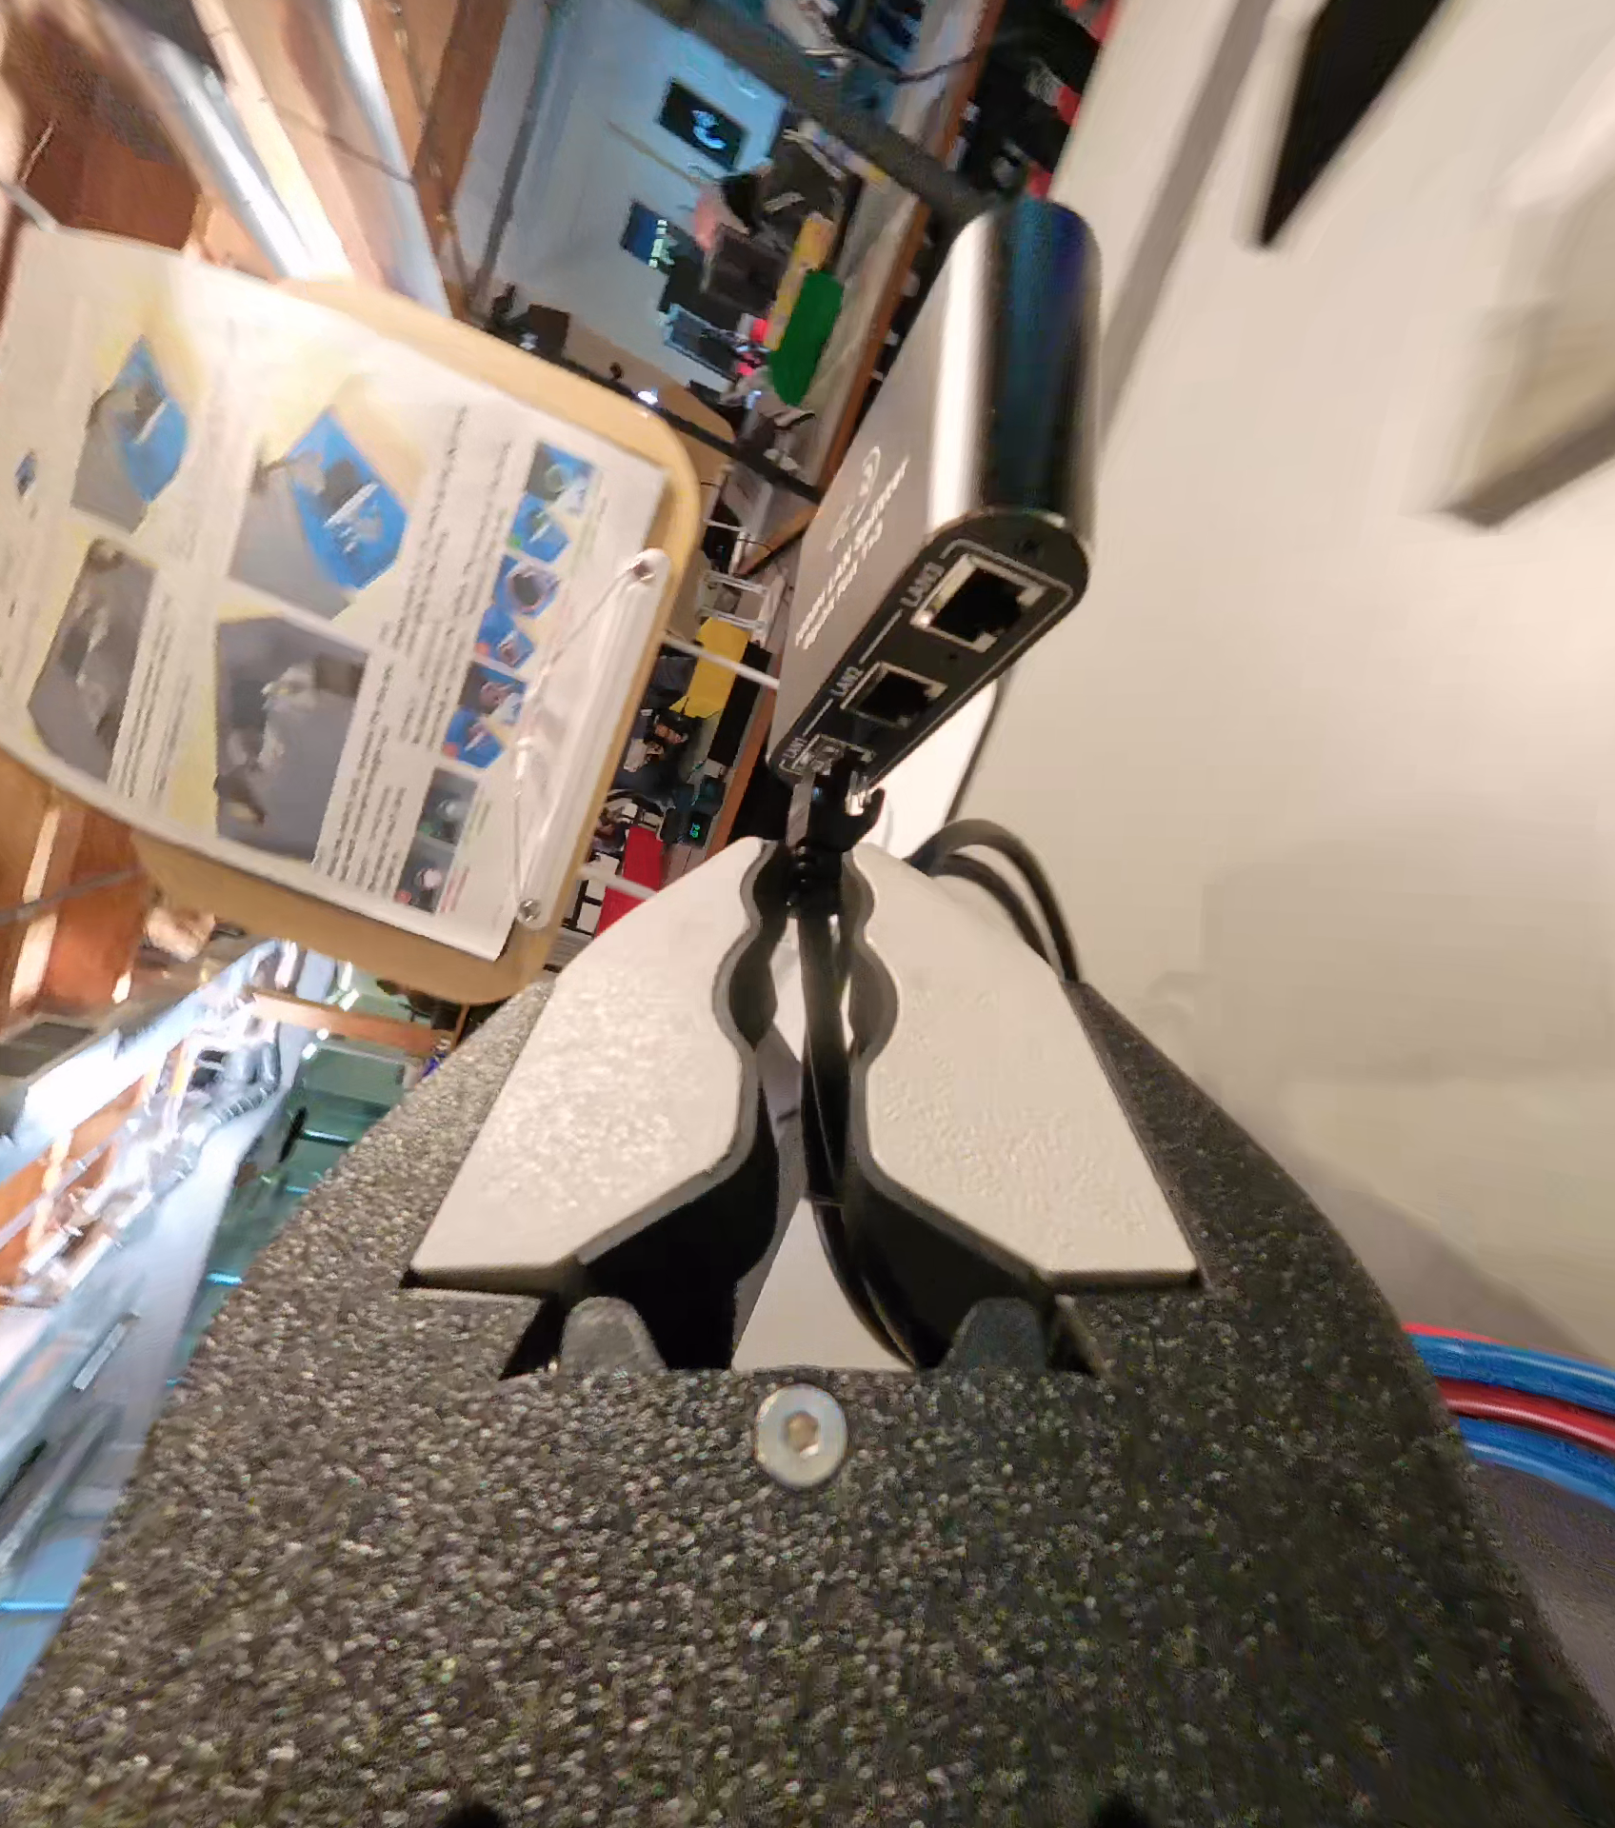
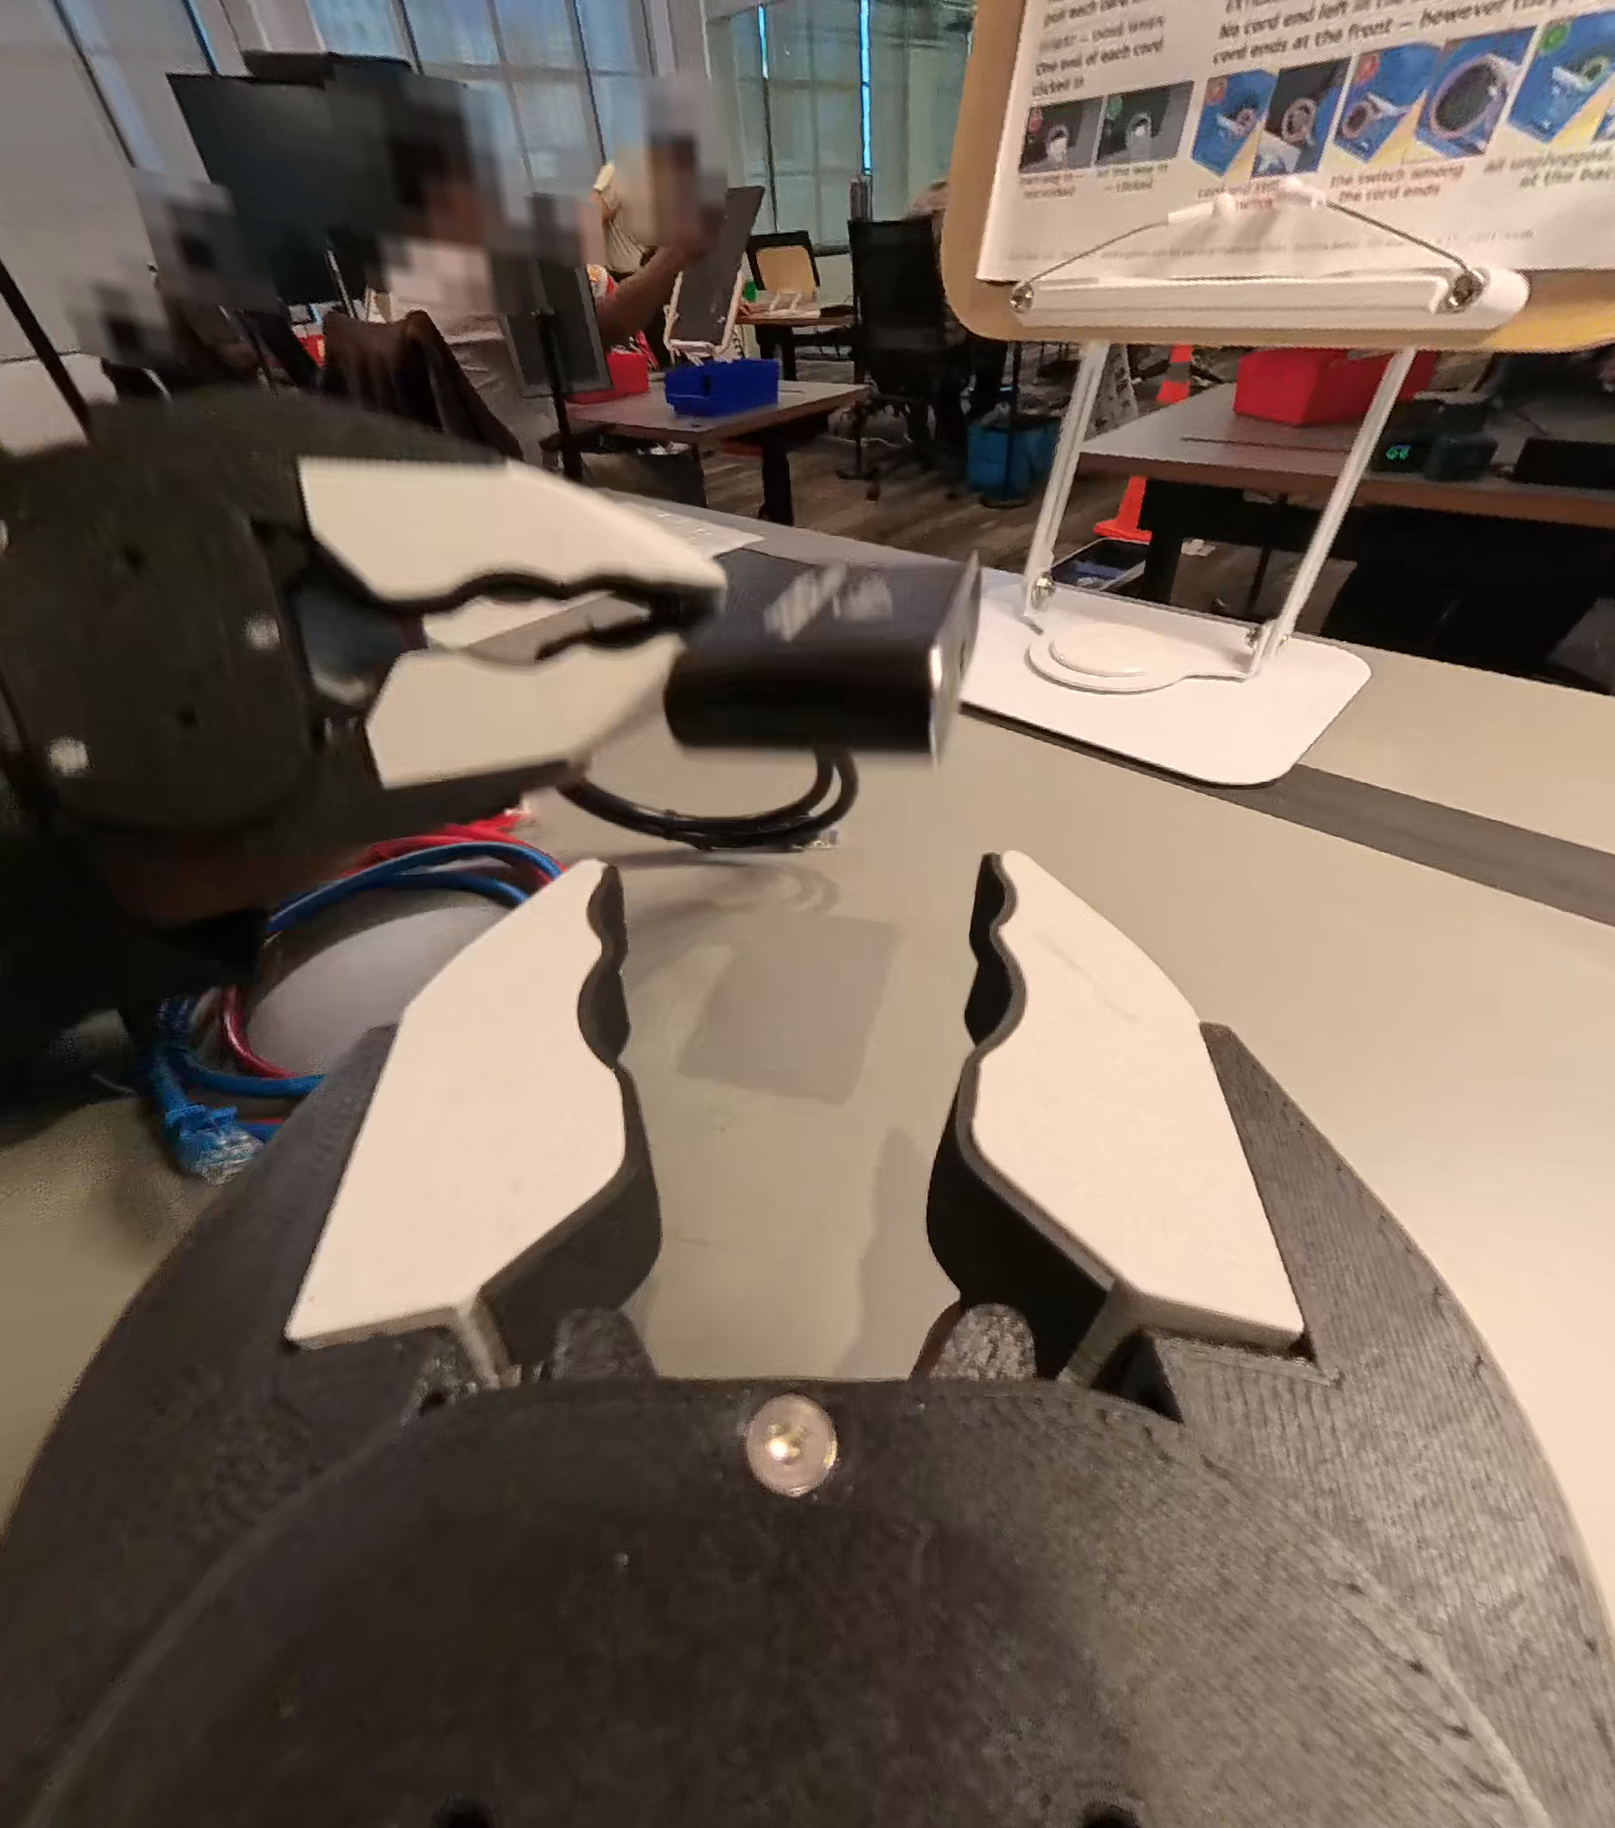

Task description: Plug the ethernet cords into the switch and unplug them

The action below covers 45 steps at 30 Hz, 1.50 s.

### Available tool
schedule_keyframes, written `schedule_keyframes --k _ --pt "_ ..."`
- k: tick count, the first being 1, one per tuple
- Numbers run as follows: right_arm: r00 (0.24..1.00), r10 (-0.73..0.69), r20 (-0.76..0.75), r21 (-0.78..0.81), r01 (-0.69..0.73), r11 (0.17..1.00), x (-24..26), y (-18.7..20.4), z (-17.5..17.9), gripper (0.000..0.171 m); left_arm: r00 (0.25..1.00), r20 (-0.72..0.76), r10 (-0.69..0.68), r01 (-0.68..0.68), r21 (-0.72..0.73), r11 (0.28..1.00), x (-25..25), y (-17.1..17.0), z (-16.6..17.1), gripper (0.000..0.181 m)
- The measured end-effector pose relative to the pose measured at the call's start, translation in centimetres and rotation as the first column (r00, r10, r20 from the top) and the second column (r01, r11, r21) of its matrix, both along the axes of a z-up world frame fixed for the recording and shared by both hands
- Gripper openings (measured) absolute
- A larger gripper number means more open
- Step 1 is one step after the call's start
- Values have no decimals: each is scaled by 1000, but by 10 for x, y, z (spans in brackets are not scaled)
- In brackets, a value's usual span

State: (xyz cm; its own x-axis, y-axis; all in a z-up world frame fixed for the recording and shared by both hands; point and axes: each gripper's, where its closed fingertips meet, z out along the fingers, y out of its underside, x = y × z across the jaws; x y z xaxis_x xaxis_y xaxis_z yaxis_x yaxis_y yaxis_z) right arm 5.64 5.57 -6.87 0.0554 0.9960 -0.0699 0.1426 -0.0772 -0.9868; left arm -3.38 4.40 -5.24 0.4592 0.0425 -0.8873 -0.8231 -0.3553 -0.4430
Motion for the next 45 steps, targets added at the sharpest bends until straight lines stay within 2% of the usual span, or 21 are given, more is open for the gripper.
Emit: schedule_keyframes --k 5,10,13,15,17,19,21,23,25,29,33,36,41,45 --pt "998 41 45 62 -44 997 -4 -13 -10 64 972 229 -46 8 165 986 -34 -24 58 10" --pt "990 109 89 89 -117 989 -7 -29 -20 58 858 465 -219 117 239 964 -47 -52 99 11" --pt "983 143 114 102 -155 983 -8 -36 -25 56 712 629 -312 222 219 950 -48 -73 102 10" --pt "977 170 130 112 -185 976 -8 -42 -29 54 584 744 -326 297 177 938 -48 -90 93 10" --pt "971 189 145 129 -208 970 -9 -46 -31 53 421 852 -311 381 146 913 -47 -112 76 10" --pt "967 199 156 143 -222 965 -9 -49 -33 52 241 940 -241 481 99 871 -41 -137 51 10" --pt "962 210 173 150 -236 960 -10 -52 -35 51 102 984 -147 542 69 837 -38 -158 23 10" --pt "957 223 187 156 -253 955 -10 -55 -37 50 11 998 -65 560 48 827 -38 -171 -4 10" --pt "947 250 204 163 -284 945 -10 -60 -40 50 -47 999 -6 561 32 827 -41 -178 -27 10" --pt "910 339 240 203 -388 899 -10 -81 -46 50 -112 989 98 557 -20 831 -43 -178 -59 10" --pt "848 439 296 274 -516 812 -8 -112 -55 51 -154 972 177 557 -63 828 -35 -168 -81 11" --pt "847 443 295 304 -523 797 -12 -121 -55 51 -114 975 189 567 -92 819 -30 -166 -84 11" --pt "853 459 248 313 -519 796 -16 -126 -47 52 -96 982 162 568 -79 819 -28 -167 -77 11" --pt "812 524 256 324 -583 745 -8 -137 -49 55 -105 985 139 541 -61 839 -35 -167 -72 11"
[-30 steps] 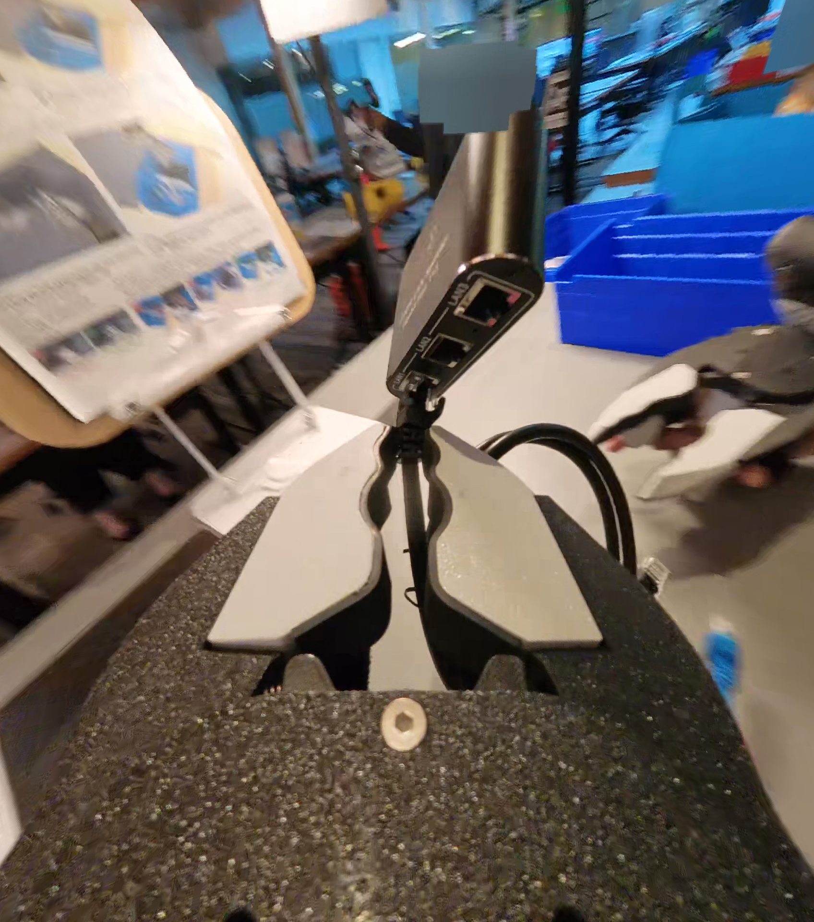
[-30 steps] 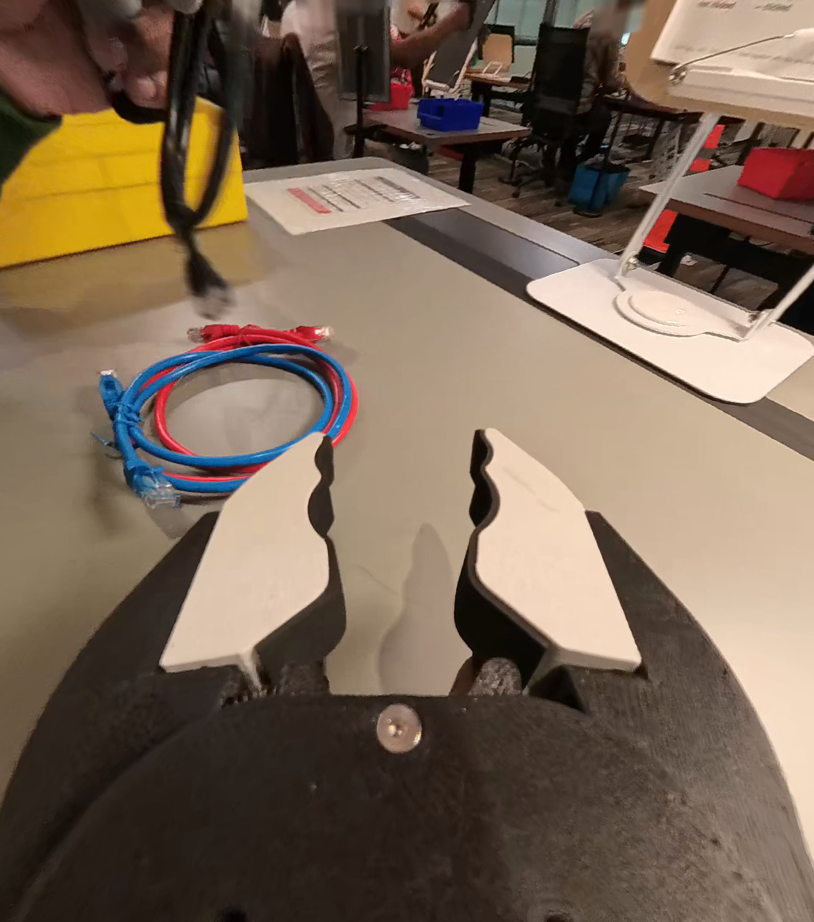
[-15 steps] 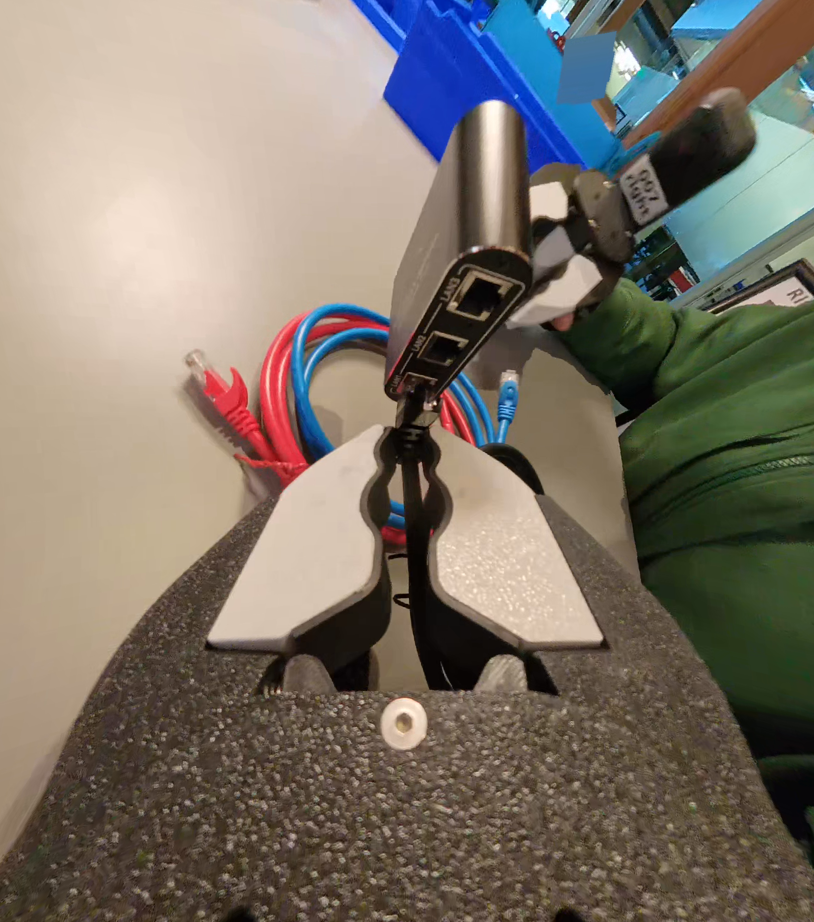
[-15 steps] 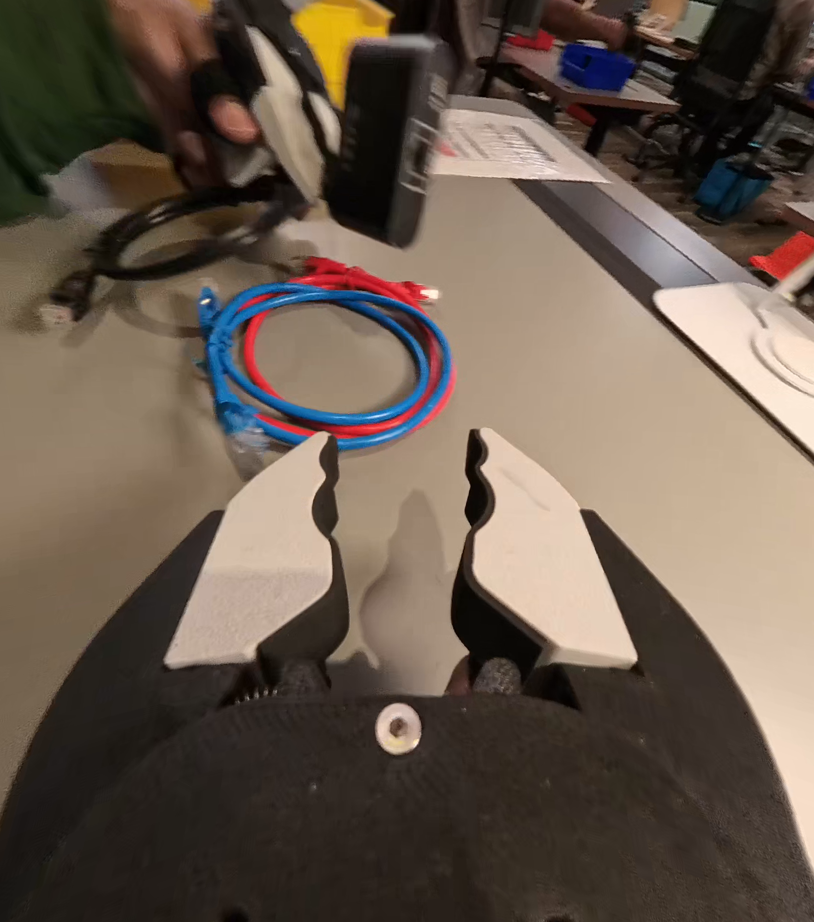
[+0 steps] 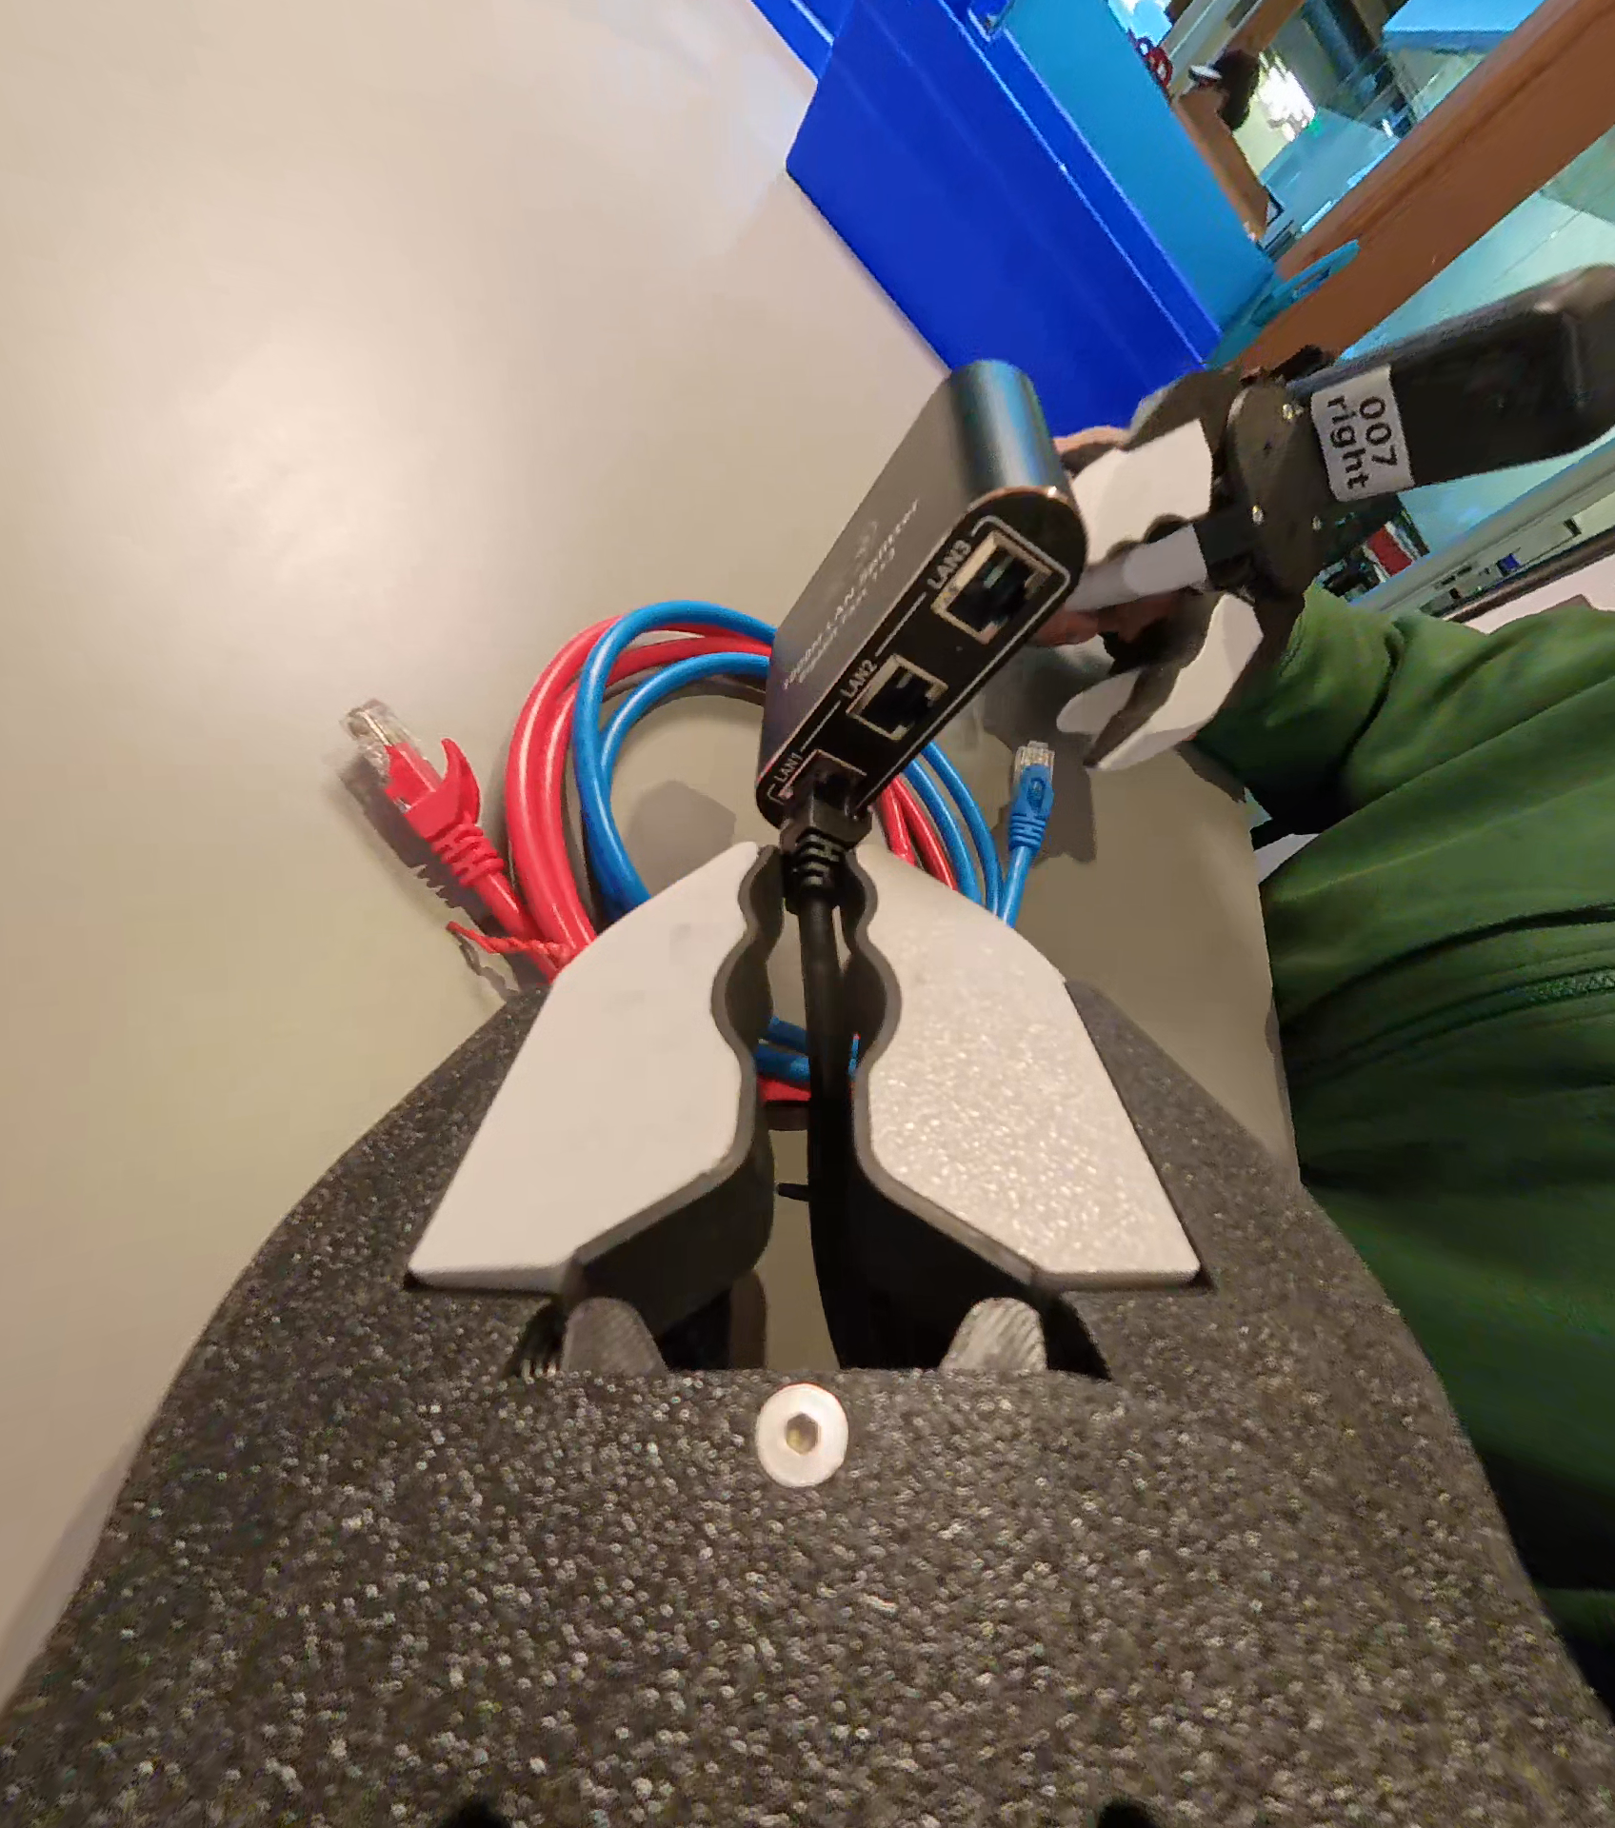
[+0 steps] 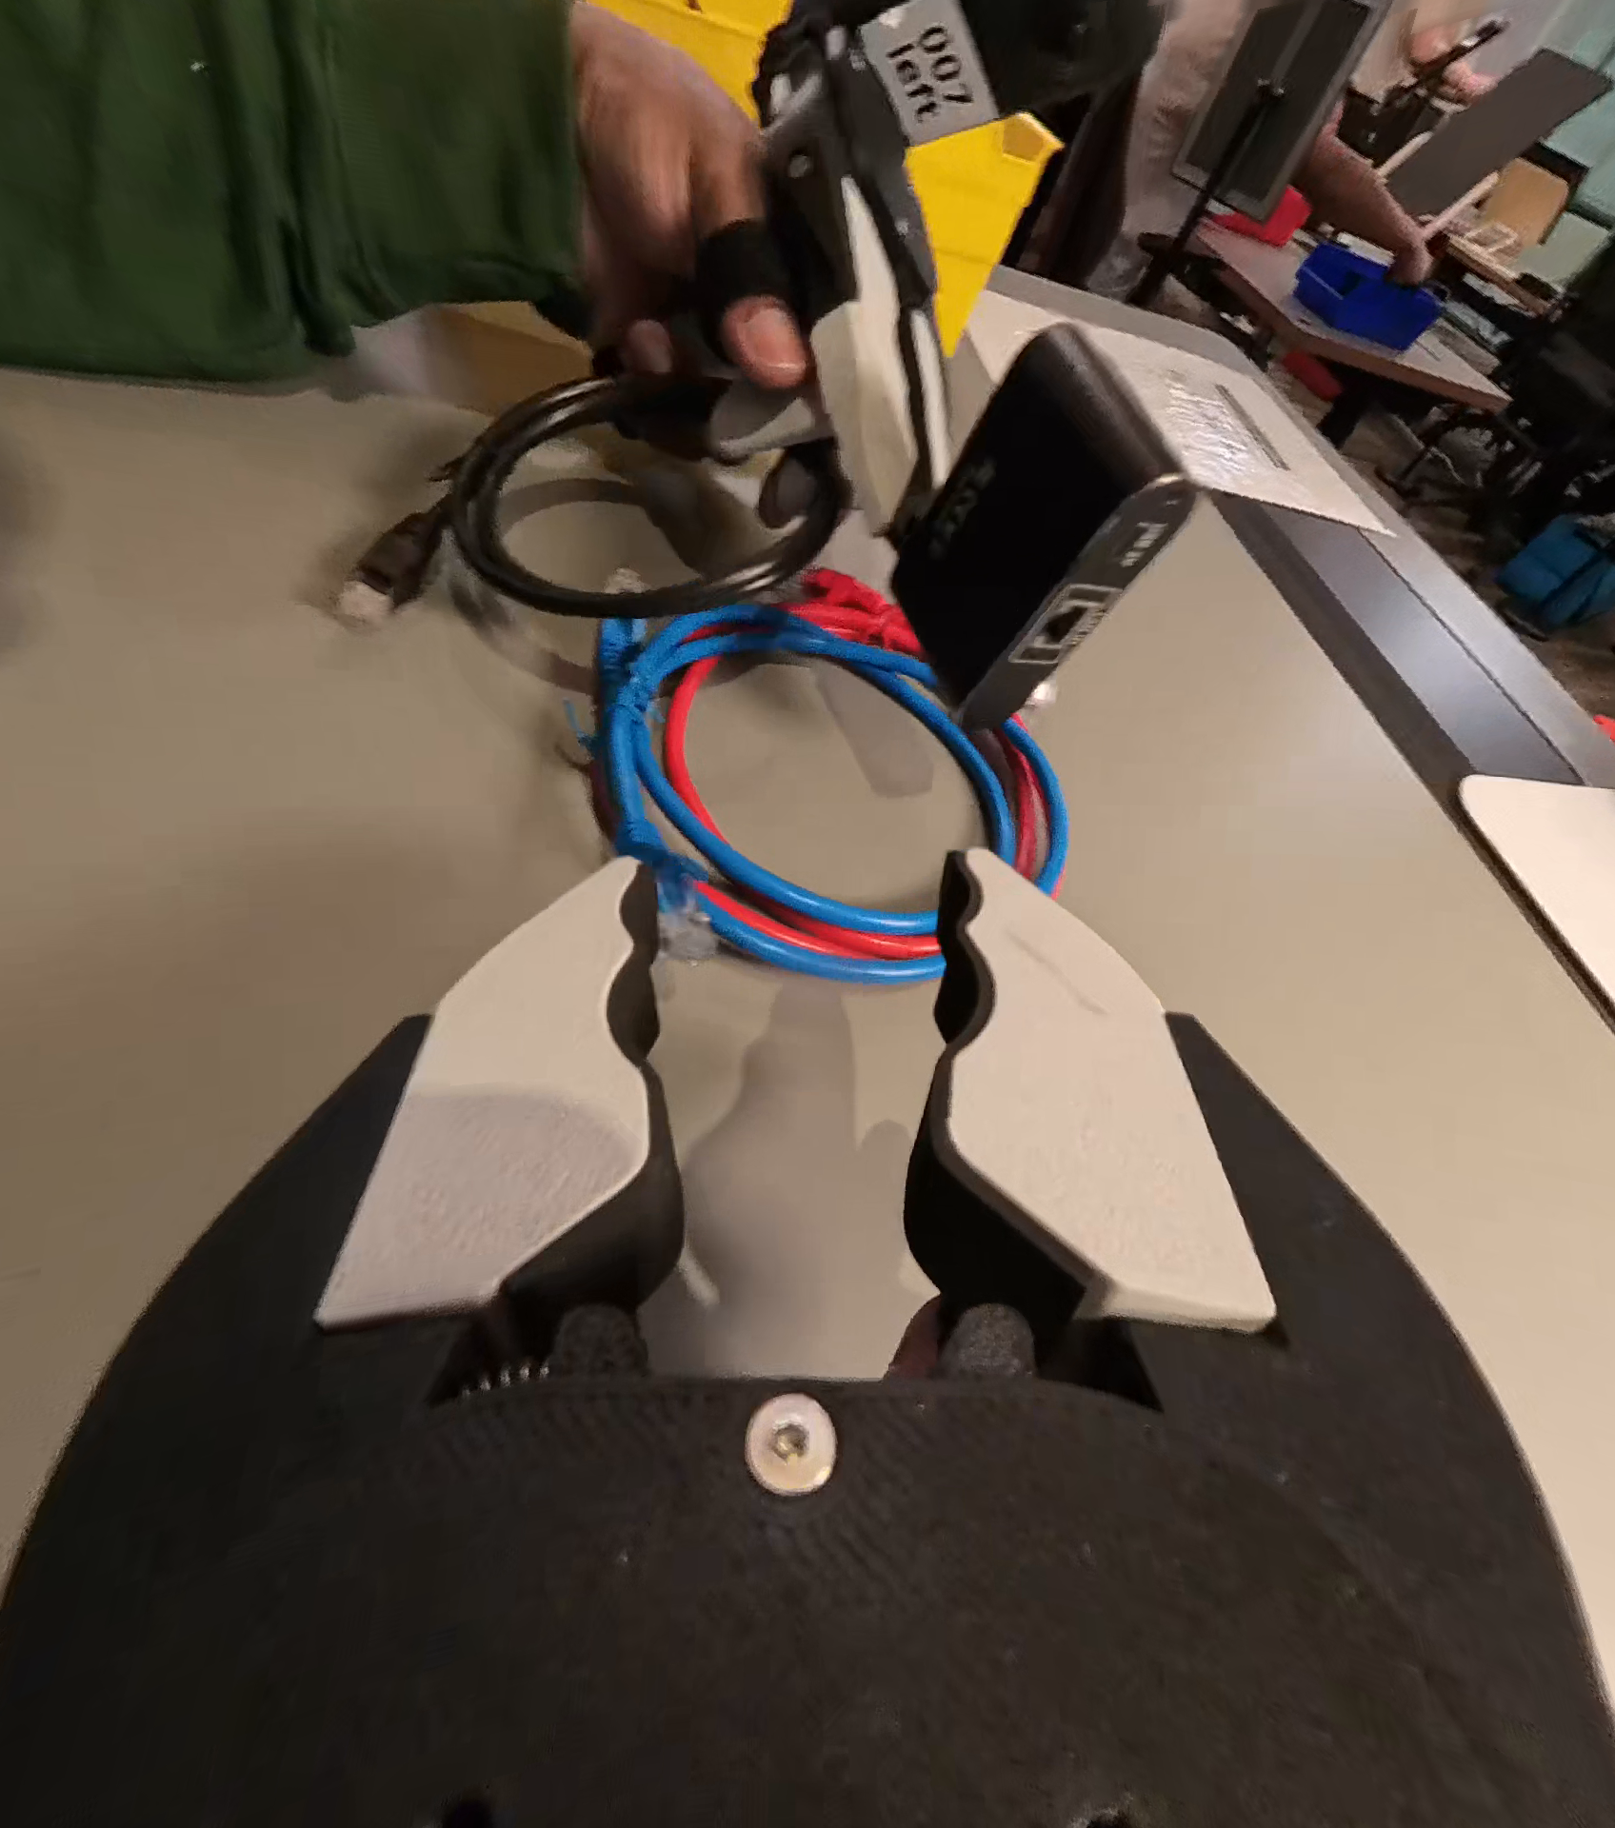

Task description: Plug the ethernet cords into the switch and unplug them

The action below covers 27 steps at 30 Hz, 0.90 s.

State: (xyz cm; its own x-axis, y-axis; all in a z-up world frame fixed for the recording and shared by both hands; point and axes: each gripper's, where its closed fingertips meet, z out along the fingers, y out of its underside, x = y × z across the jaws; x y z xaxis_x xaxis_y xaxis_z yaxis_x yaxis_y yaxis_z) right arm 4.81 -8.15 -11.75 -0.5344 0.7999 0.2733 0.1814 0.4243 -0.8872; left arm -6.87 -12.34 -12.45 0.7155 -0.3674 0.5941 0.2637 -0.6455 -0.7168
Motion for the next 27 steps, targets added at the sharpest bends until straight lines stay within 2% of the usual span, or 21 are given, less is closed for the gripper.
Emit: schedule_keyframes --k 3,7,9,12,14,18,21,27 --pt "994 80 68 31 -82 996 9 -13 -11 55 1000 13 16 -16 5 1000 -2 2 1 12" --pt "990 80 117 143 -97 985 8 -19 -27 49 1000 4 31 -31 12 999 -3 4 0 12" --pt "993 69 99 205 -88 975 4 -21 -30 40 999 -3 44 -44 19 999 -5 6 0 12" --pt "996 34 85 316 -59 947 -1 -20 -39 18 997 -5 71 -71 40 997 -10 8 3 12" --pt "998 37 49 362 -52 931 -1 -18 -39 17 997 5 83 -83 53 995 -13 8 6 12" --pt "995 -42 -95 375 75 924 -4 3 -14 17 993 26 112 -114 95 989 -18 8 15 12" --pt "970 -126 -210 319 189 928 -3 26 13 16 989 63 136 -144 149 978 -21 10 26 12" --pt "856 -346 -385 220 449 866 7 84 56 16 976 136 169 -196 221 955 -23 16 39 12"
